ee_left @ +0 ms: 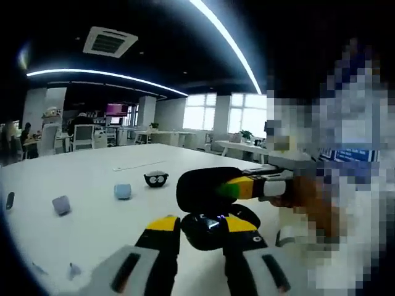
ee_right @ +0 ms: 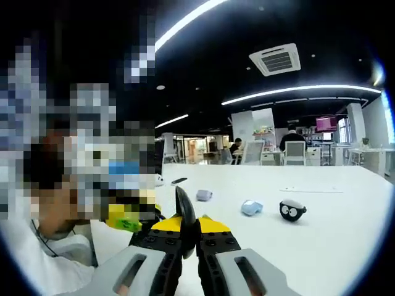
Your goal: Pick up the earbuds from the table and place the earbuds into the earbud case
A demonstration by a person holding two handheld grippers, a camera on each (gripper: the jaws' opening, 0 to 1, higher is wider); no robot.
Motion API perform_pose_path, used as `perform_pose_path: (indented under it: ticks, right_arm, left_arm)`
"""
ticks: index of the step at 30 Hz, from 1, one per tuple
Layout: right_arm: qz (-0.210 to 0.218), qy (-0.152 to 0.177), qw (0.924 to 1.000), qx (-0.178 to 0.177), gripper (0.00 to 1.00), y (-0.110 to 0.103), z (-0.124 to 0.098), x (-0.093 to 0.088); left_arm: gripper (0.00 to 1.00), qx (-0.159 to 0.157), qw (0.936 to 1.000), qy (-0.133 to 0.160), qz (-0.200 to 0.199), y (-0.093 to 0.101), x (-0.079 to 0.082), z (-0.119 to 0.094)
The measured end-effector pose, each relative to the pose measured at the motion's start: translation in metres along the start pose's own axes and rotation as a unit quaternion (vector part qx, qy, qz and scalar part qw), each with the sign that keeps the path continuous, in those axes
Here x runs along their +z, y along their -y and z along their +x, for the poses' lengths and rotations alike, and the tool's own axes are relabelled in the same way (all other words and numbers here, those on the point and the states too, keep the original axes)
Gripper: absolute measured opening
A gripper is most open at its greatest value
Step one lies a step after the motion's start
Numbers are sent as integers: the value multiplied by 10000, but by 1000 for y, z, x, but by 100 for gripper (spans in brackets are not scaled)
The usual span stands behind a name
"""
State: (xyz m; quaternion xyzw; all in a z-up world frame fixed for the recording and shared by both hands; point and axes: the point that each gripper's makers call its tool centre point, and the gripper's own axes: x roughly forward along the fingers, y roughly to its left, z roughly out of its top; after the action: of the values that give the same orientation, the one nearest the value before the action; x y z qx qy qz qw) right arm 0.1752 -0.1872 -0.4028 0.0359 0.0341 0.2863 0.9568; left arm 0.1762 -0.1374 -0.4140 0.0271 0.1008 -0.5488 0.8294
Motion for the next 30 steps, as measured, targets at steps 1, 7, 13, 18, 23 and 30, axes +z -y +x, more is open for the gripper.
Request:
perform_pose_path:
  ticks: [1,7,13,18,23,30]
  right_arm:
    - [-19,16,10000,-15,6,0,0,1]
    - [-153,120,9997,-153,6,3,1,5]
    - [-160,127,9997,-164,6,5,1,5]
    - [-122,121,9998,-133,6,6,1,5]
    - [-104,115,9998,-87,6,5,2,5]
    - [-87,162,9998,8,6,0,1,9]
  left_arm:
    - [29,28,10000,-4,6,0,0,1]
    - [29,306,9994,-55,141,-1,1,2]
    - [29,381,9990,-148,164,-1,-3,2]
    - [32,279,9994,-125,143,2,-3,-1]
    - [32,108,9999,-91,23,4,-1,-5]
    - [30,78,9998,-98,145,-4,7,-19]
